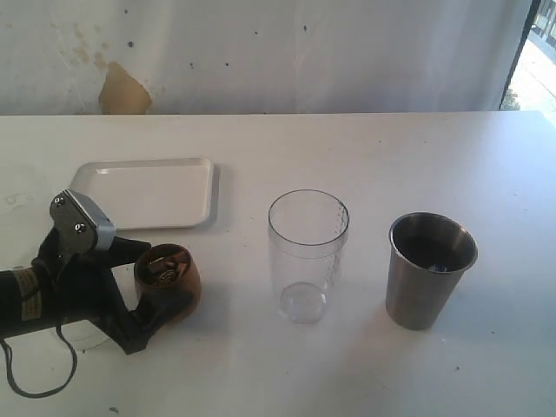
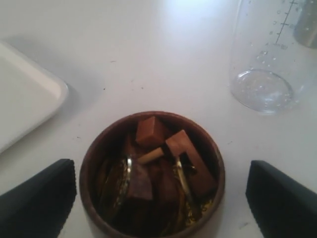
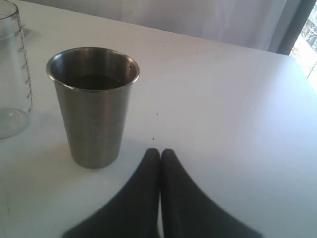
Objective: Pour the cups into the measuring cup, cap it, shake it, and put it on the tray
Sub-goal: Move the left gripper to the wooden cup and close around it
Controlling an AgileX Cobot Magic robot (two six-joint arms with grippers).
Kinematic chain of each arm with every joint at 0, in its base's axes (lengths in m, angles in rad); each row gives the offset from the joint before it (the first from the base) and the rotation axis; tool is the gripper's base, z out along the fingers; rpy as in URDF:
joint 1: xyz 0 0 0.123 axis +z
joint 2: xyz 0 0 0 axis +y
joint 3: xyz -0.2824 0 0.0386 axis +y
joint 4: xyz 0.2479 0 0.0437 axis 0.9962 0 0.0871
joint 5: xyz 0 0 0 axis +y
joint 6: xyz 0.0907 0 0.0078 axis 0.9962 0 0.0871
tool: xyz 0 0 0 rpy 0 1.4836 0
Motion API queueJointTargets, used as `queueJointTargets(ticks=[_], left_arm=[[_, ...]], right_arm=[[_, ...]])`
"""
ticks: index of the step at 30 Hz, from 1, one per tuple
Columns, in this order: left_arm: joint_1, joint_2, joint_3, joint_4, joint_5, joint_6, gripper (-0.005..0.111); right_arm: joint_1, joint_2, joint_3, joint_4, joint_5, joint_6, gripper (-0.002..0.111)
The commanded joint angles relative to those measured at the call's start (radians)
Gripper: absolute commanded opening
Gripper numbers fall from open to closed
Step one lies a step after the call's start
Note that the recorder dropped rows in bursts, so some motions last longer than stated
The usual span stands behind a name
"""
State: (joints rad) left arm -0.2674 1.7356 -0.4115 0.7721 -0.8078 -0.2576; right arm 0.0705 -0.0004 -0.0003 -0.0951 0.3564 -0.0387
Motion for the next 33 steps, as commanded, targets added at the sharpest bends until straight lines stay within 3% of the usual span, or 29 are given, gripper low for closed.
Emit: queueJointTargets(ticks=[1, 7, 16, 33], left_arm=[[-0.003, 0.033, 0.003, -0.017, 0.018, 0.056, 0.088], [-0.003, 0.034, 0.003, -0.108, 0.01, 0.128, 0.088], [-0.003, 0.077, -0.004, -0.108, -0.108, 0.128, 0.088], [-0.003, 0.226, -0.114, -0.063, -0.166, 0.06, 0.088]], right_arm=[[-0.002, 0.0, 0.0, -0.005, -0.005, -0.009, 0.0], [-0.002, 0.0, 0.0, -0.007, -0.007, -0.009, 0.0], [-0.002, 0.0, 0.0, -0.007, -0.007, -0.009, 0.0], [-0.002, 0.0, 0.0, -0.007, -0.007, -0.009, 0.0]])
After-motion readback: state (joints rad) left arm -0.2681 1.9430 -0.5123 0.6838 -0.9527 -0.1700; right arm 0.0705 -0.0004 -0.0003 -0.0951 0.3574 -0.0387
